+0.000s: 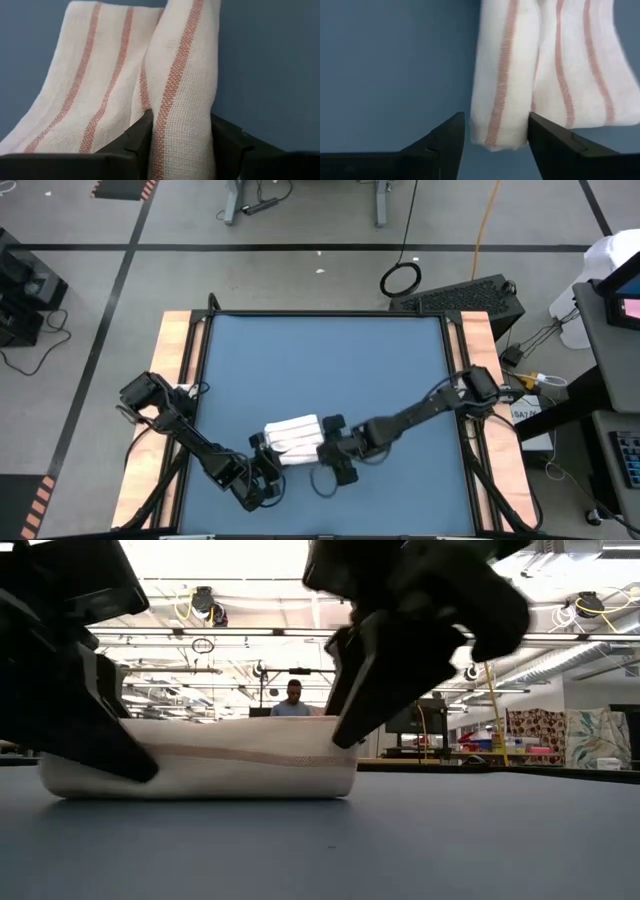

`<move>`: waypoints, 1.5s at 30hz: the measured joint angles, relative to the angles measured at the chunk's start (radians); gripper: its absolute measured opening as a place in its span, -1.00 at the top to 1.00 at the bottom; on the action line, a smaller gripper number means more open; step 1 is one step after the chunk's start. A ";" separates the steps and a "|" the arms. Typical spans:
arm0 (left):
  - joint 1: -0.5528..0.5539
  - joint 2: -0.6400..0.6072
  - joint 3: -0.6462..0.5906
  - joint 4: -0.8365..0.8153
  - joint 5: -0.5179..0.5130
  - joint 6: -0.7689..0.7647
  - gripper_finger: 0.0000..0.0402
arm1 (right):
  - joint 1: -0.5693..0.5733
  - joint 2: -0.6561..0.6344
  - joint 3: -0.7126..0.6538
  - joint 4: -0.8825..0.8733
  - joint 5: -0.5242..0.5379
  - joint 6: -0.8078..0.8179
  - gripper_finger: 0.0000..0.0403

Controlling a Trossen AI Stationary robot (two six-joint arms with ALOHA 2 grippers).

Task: Roll towel
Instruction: Roll the white towel

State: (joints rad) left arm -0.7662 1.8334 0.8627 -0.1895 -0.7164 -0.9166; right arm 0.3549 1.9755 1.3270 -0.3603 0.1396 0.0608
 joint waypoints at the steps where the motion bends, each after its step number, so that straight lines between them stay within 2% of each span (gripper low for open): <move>1: 0.000 -0.003 0.000 -0.005 0.012 -0.001 0.26 | 0.020 0.000 0.000 0.001 0.045 -0.005 -0.01; 9: 0.002 -0.007 0.001 -0.036 0.042 -0.070 0.26 | 0.156 0.010 0.002 0.083 0.376 0.001 0.02; 17: 0.002 -0.007 0.001 -0.029 0.055 -0.074 0.26 | 0.188 0.039 0.005 0.119 0.460 0.009 0.03; 25: 0.001 -0.007 0.001 -0.032 0.061 -0.092 0.26 | 0.154 0.111 0.005 0.147 0.463 0.006 0.02; 32: 0.001 -0.006 0.000 -0.032 0.061 -0.069 0.26 | 0.121 0.125 0.005 0.153 0.447 0.011 0.02; 39: 0.000 -0.005 0.000 -0.035 0.061 -0.042 0.27 | 0.062 0.125 0.005 0.154 0.263 0.018 0.02; 45: 0.000 -0.005 0.000 -0.022 0.056 -0.021 0.19 | 0.035 0.124 0.006 0.152 0.225 0.028 0.02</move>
State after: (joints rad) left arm -0.7662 1.8286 0.8627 -0.2114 -0.6608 -0.9375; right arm 0.3901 2.0995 1.3331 -0.2080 0.3644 0.0888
